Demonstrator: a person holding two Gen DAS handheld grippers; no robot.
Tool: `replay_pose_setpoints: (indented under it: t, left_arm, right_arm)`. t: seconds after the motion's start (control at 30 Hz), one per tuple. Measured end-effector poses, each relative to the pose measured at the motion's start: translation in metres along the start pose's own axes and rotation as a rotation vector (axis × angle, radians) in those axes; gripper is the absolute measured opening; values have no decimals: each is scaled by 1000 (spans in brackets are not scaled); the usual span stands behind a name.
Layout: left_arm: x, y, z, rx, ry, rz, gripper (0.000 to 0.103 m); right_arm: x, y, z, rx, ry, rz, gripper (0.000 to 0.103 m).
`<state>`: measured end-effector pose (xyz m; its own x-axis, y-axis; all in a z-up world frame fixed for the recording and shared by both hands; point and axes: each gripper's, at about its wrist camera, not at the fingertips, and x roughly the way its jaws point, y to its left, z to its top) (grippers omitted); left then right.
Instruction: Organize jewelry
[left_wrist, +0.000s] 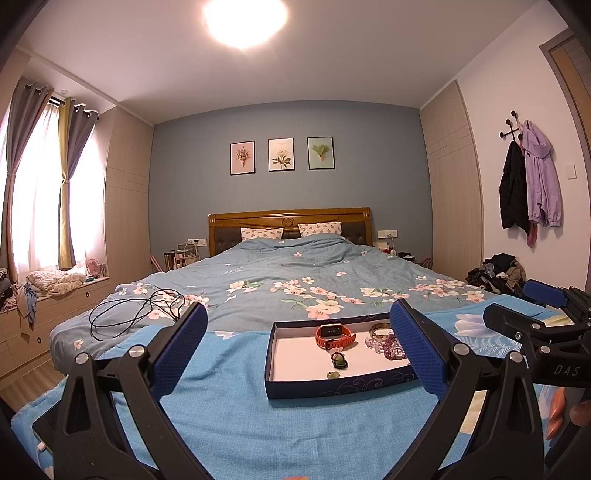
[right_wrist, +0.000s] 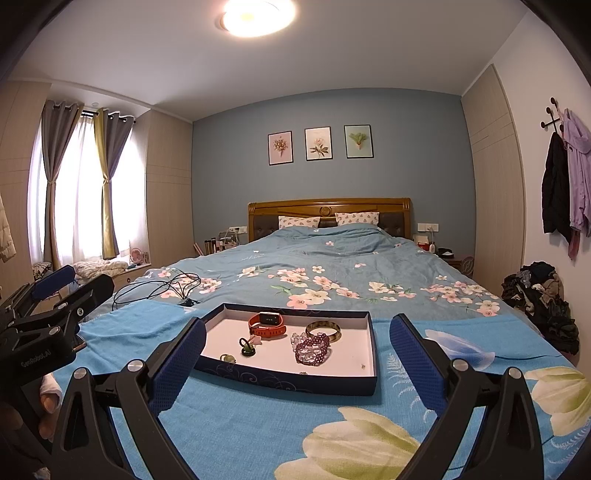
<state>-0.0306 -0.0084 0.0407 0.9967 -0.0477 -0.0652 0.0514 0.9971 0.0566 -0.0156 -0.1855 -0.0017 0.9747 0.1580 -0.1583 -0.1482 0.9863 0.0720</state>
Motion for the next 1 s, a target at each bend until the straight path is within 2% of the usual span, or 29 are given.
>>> replay_pose_setpoints:
  t: [1.0]
  left_arm:
    - [0,-2,-4,-4,12,2,98]
  right_arm:
    - [-2,0,-1,-2,4,-1,96]
